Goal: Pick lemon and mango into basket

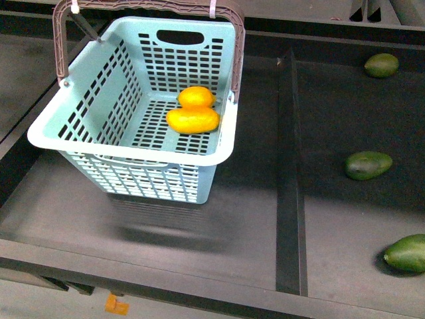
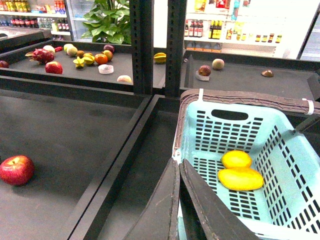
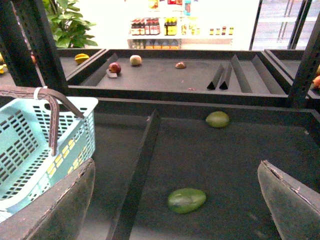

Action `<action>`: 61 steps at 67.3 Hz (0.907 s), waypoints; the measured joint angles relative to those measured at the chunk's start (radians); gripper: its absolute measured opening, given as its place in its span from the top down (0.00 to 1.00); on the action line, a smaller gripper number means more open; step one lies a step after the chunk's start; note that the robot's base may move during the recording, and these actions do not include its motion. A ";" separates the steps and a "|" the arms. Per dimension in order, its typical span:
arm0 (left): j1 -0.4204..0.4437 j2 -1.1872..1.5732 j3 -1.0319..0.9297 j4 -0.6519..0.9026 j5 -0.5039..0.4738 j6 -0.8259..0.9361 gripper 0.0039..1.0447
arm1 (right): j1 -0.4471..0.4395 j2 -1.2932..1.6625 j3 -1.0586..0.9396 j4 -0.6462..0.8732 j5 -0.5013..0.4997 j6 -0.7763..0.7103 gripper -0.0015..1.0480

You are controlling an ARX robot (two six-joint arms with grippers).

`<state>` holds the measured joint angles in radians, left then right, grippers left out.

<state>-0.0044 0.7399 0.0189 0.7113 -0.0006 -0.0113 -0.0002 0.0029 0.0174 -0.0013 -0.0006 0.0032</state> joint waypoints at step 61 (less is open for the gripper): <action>0.000 -0.568 -0.004 -0.539 0.000 0.000 0.97 | 0.000 0.000 0.000 0.000 0.000 0.000 0.08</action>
<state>-0.0044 0.1719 0.0151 0.1719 -0.0002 -0.0113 -0.0002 0.0029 0.0174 -0.0013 -0.0002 0.0032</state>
